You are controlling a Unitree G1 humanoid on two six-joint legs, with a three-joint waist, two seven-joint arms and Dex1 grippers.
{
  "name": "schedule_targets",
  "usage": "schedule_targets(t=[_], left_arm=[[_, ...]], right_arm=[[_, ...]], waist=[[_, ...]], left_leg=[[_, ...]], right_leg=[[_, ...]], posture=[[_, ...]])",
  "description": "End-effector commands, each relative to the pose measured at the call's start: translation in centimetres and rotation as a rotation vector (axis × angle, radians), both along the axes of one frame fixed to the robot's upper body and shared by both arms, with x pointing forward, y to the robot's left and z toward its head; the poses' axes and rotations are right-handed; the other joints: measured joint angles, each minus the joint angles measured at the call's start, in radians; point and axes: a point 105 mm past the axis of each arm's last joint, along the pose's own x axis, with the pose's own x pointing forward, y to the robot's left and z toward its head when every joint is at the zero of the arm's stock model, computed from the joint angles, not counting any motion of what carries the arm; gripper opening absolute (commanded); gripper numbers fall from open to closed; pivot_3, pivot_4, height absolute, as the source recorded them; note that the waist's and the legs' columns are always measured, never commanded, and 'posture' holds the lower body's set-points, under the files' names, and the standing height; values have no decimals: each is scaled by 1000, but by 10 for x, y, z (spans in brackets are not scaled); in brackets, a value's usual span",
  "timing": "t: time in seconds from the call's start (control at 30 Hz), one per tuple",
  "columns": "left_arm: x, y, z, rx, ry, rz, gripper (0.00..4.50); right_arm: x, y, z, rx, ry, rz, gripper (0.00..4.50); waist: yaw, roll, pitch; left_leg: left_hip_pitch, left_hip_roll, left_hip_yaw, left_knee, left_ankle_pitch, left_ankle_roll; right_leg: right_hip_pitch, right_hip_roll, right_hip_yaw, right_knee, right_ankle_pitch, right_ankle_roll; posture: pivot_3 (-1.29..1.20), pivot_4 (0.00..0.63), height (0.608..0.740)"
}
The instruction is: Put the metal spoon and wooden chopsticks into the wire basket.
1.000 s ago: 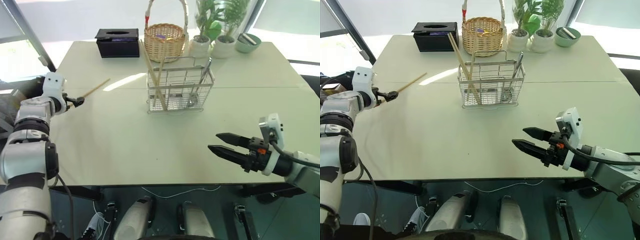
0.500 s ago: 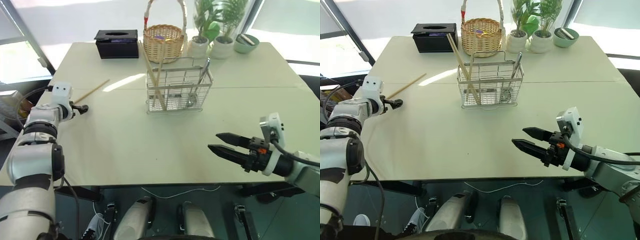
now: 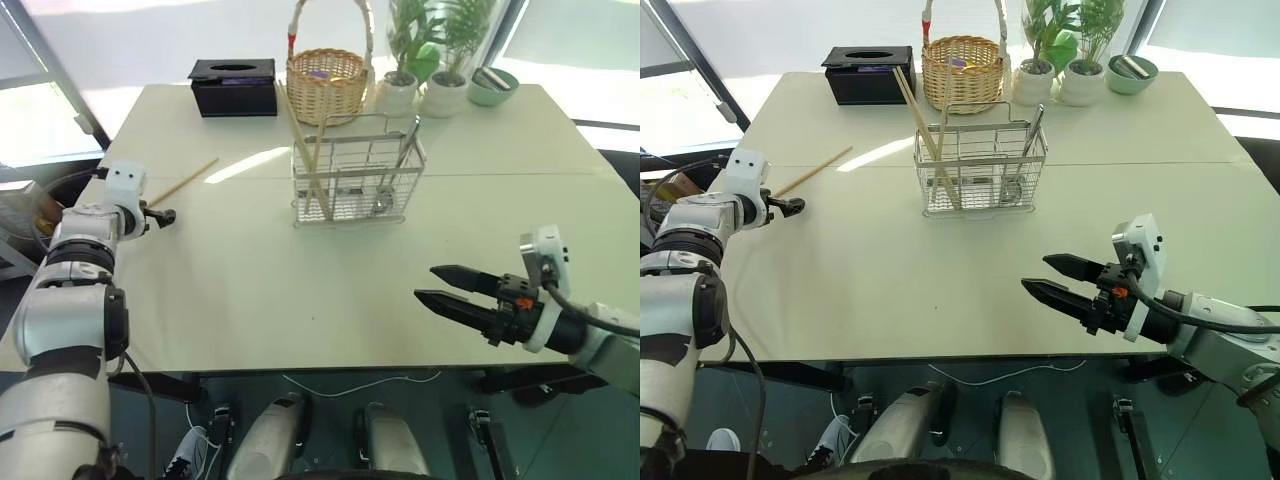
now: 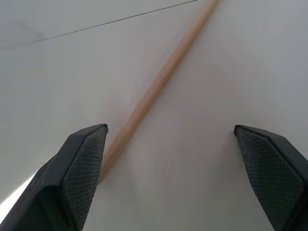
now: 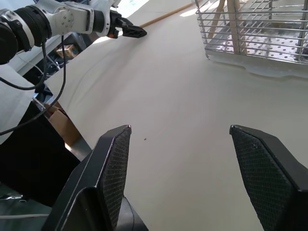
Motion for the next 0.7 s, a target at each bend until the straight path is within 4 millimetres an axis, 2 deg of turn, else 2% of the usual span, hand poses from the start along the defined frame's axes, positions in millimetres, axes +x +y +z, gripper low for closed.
schedule_targets(t=[0.03,0.17,0.27,0.47,0.7], left_arm=[[-2,9,4,41,-7,34,4438],[-5,4,-14,27,50,35,4438],[-5,-8,-23,15,89,-14,4438],[-3,-19,-24,-34,122,-52,4438],[-5,-10,-17,-164,73,48,4438]], right_arm=[[-2,3,7,-2,-44,19,3384],[-1,2,8,-3,-48,12,3384],[1,0,9,-2,-56,0,3384],[2,-3,10,10,-61,-26,3384],[3,-3,9,13,-58,-32,3384]], waist=[[1,0,0],[2,0,0],[2,0,0],[5,1,-2],[4,1,-2]], left_leg=[[0,0,0,0,0,0],[0,0,0,0,0,0],[0,0,0,0,0,0],[1,0,1,0,0,0],[1,0,1,0,0,0]], right_leg=[[0,0,0,0,0,0],[0,0,0,0,0,0],[0,0,0,0,0,0],[1,-1,0,0,0,0],[1,-1,0,0,0,0]], posture=[[0,150,725],[0,150,725],[0,150,725],[0,150,725],[0,150,725]])
